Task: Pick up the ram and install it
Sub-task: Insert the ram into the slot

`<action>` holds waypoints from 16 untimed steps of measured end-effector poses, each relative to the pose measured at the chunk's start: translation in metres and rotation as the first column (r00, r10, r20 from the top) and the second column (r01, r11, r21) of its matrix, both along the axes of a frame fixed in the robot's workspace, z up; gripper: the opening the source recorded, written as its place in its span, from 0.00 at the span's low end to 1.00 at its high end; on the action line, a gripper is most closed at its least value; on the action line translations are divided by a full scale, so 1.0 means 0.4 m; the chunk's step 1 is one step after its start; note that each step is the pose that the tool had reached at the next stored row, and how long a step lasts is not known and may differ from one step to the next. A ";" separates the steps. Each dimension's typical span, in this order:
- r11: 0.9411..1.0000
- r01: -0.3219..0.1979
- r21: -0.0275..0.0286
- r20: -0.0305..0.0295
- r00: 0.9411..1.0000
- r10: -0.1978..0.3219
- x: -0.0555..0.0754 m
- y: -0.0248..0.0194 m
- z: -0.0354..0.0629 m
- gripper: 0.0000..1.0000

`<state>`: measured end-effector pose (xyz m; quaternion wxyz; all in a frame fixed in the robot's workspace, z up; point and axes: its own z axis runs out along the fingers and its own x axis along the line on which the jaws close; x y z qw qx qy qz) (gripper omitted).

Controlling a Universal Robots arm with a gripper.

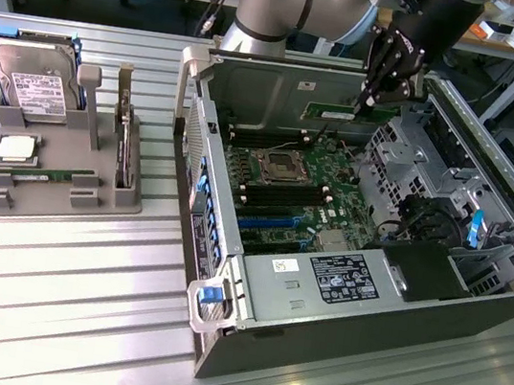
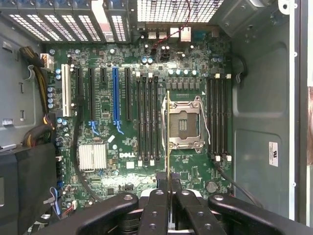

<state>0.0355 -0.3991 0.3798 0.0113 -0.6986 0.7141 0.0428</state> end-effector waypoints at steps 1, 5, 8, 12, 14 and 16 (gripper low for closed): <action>1.000 0.000 0.000 0.000 1.000 0.000 0.000 0.000 -0.002 0.12; 1.000 0.000 0.000 0.000 1.000 0.000 0.000 0.000 -0.012 0.12; 1.000 0.000 0.000 0.000 1.000 0.000 0.000 0.000 -0.020 0.12; 1.000 0.000 0.000 0.000 1.000 0.000 0.000 0.000 -0.030 0.12; 1.000 0.000 0.000 0.000 1.000 0.000 0.000 0.000 -0.035 0.12; 1.000 0.000 0.000 0.000 1.000 0.000 0.000 0.000 -0.041 0.12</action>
